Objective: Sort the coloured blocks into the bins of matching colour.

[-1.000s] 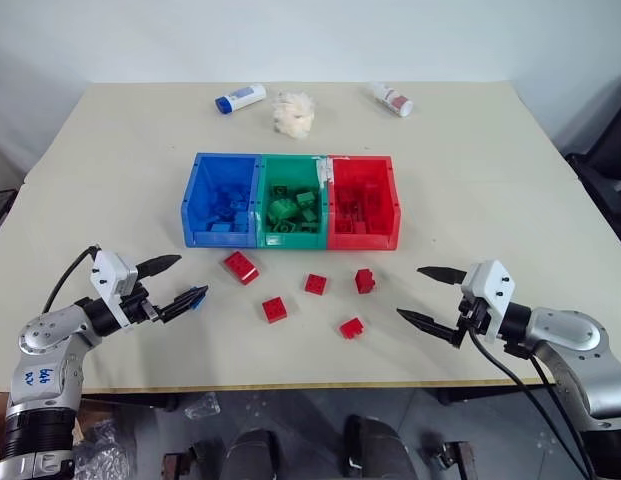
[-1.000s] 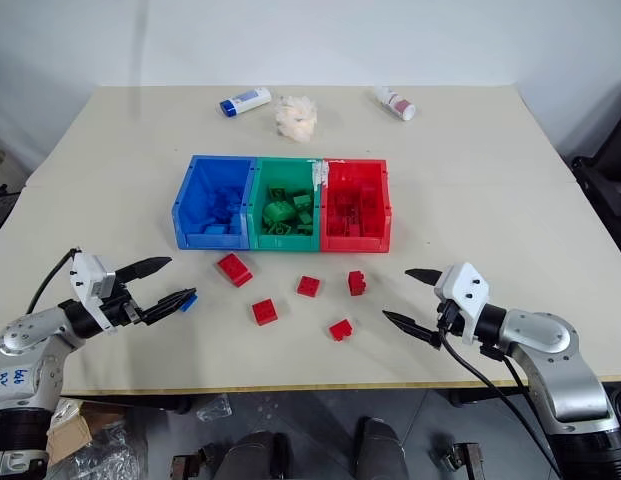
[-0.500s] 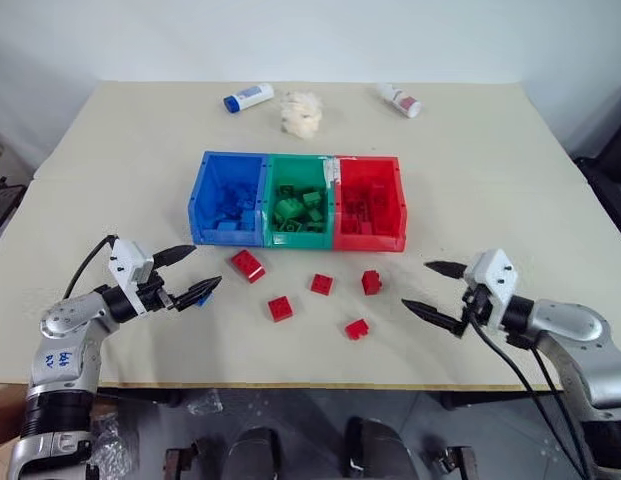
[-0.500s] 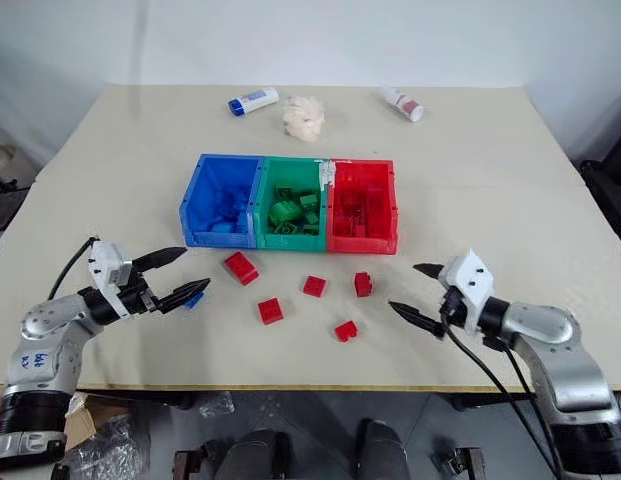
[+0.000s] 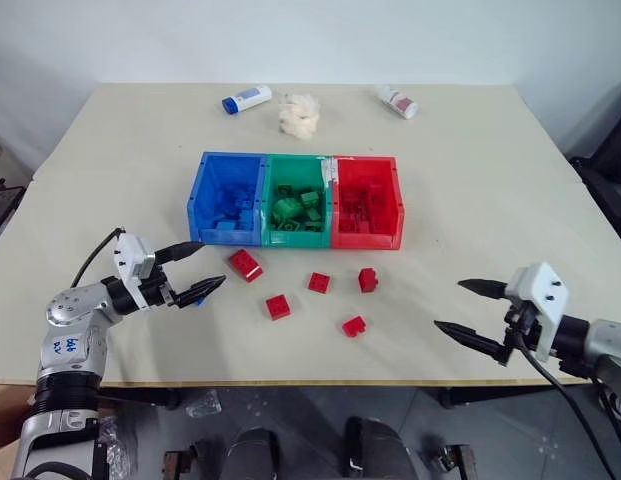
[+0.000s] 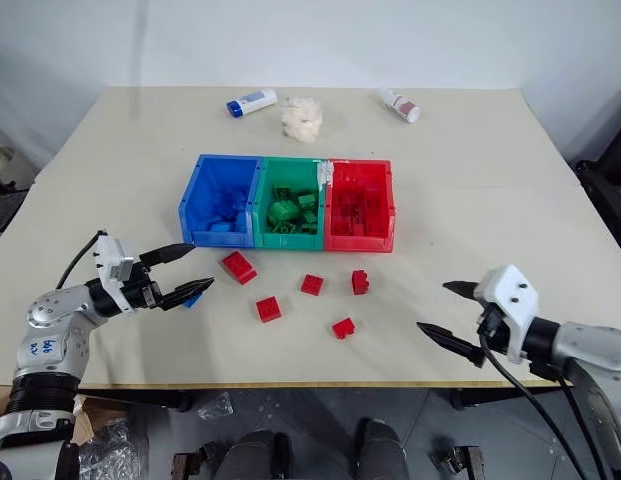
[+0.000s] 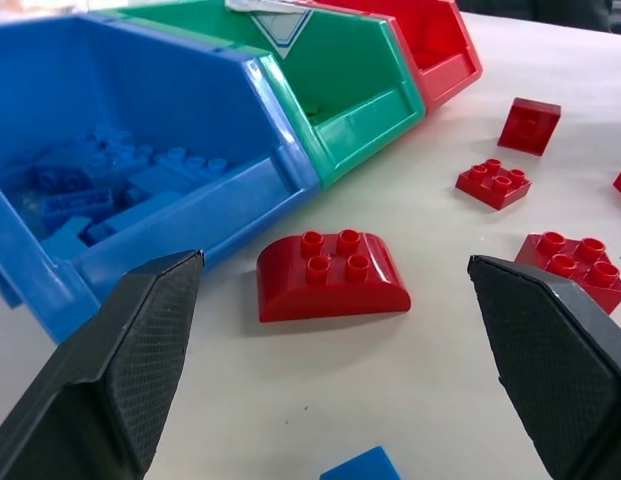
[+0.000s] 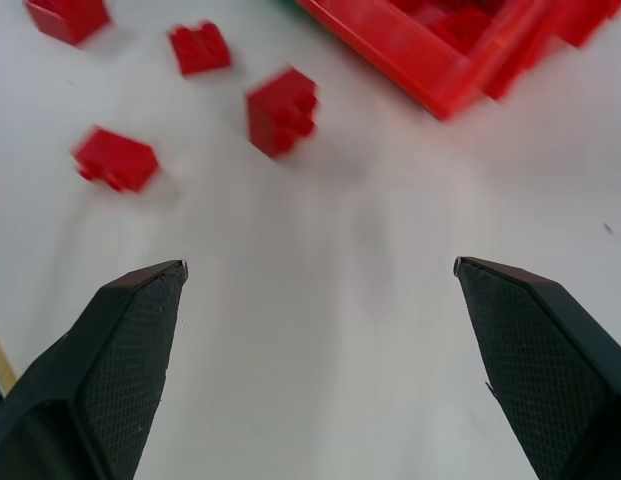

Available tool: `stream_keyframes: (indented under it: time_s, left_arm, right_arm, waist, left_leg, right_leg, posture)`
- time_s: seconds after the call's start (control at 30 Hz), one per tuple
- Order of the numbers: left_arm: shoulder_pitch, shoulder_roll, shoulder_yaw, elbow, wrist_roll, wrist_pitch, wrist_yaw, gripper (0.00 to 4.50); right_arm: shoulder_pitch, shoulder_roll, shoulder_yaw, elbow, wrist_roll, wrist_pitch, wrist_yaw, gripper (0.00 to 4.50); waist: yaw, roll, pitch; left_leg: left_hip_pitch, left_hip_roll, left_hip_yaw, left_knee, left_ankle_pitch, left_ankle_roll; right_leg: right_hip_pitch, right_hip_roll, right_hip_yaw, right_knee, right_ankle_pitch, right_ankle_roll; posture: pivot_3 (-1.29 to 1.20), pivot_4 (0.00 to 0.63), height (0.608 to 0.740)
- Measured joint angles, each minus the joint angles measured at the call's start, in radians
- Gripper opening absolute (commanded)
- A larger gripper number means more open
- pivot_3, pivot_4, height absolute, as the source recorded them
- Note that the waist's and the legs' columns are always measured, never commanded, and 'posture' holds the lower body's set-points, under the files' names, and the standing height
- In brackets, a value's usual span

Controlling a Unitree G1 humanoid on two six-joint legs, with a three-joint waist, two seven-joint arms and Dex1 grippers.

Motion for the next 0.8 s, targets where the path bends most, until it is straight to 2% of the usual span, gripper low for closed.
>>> stream_keyframes:
  time_s: [0.23,0.4,0.63,0.7,0.8]
  left_arm:
    - [0.154,-0.03,0.01,-0.178,-0.017,0.015,0.035,4.5]
    - [0.312,-0.027,0.053,-0.334,-0.046,0.056,0.086,4.5]
    - [0.399,-0.03,0.087,-0.445,-0.061,0.082,0.139,4.5]
    - [0.413,-0.032,0.088,-0.465,-0.063,0.087,0.148,4.5]
    - [0.416,-0.033,0.088,-0.47,-0.065,0.09,0.152,4.5]
  right_arm:
    - [-0.201,0.079,0.221,0.038,-0.015,0.049,-0.024,4.47]
    - [-0.315,0.184,0.351,0.198,-0.098,0.016,-0.042,4.47]
    - [-0.431,0.316,0.419,0.388,-0.17,-0.054,-0.069,4.47]
    - [-0.439,0.342,0.426,0.434,-0.19,-0.068,-0.082,4.1]
    - [-0.443,0.354,0.425,0.448,-0.2,-0.08,-0.086,3.23]
  waist:
    - [0.003,-0.001,0.001]
    - [0.002,-0.001,0.001]
    - [0.003,-0.001,0.001]
    - [0.003,-0.001,0.001]
    - [0.002,-0.001,0.001]
  left_leg:
    - [-0.002,0.002,0.0,0.001,-0.001,-0.001]
    - [-0.003,0.003,0.001,0.002,-0.002,0.0]
    - [-0.003,0.004,0.001,0.005,-0.002,0.0]
    - [-0.003,0.004,0.001,0.005,-0.002,0.0]
    - [-0.004,0.004,0.002,0.005,-0.003,0.0]
  right_leg:
    - [-0.002,0.002,0.0,0.003,0.001,-0.001]
    - [-0.002,0.002,0.0,0.003,0.001,0.0]
    - [-0.003,0.003,0.0,0.002,0.002,-0.002]
    - [-0.003,0.003,0.0,0.003,0.002,-0.002]
    - [-0.003,0.003,0.0,0.006,0.002,-0.002]
  posture:
    - [0.0,0.15,0.74]
    - [0.0,0.15,0.74]
    - [0.0,0.15,0.74]
    - [0.0,0.15,0.74]
    - [0.0,0.15,0.74]
